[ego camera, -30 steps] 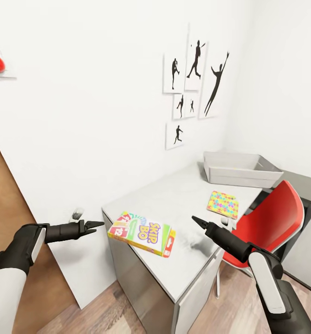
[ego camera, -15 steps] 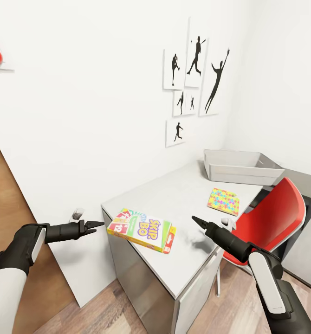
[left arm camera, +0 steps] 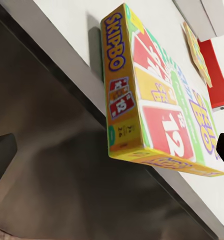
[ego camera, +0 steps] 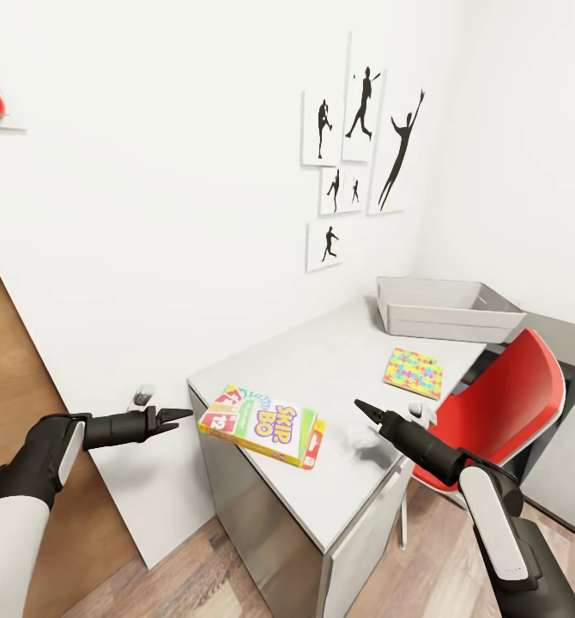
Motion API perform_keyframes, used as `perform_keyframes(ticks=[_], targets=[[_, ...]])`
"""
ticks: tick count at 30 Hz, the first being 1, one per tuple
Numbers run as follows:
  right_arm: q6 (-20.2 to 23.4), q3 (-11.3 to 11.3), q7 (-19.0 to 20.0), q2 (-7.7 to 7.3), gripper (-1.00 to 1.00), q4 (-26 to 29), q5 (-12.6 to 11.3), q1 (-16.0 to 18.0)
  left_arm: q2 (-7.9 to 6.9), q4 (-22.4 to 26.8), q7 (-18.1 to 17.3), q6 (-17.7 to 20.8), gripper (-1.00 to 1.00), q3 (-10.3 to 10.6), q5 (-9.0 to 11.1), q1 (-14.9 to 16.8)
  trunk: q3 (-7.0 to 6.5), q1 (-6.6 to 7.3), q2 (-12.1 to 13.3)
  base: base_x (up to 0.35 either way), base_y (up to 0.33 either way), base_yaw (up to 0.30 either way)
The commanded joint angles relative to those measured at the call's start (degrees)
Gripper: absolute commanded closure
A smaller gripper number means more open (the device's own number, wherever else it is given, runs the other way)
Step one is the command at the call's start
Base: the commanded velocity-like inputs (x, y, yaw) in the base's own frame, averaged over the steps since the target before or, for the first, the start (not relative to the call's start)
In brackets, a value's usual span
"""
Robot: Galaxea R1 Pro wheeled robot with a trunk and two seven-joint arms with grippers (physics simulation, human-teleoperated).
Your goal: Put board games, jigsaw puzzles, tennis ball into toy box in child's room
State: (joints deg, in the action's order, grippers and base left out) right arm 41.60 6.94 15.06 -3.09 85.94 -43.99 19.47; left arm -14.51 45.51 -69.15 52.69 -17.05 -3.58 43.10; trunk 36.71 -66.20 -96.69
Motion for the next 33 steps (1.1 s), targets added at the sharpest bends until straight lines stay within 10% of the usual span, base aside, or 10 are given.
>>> perform_keyframes(ticks=[1,33], targets=[[0.32,0.09,0.23,0.01,-1.00,0.01,0.05,0.04,0.04,0.02,-0.44,0.53,-1.00,-0.15,-0.38,0.05,0.06,0.00,-0.03,0.000,0.000,0.000],[0.32,0.09,0.24,0.01,-1.00,0.01,0.05,0.04,0.18,0.02,-0.30,0.35,-1.00,0.07,-0.36,0.05,0.06,0.00,-0.03,-0.010,-0.031,0.000]])
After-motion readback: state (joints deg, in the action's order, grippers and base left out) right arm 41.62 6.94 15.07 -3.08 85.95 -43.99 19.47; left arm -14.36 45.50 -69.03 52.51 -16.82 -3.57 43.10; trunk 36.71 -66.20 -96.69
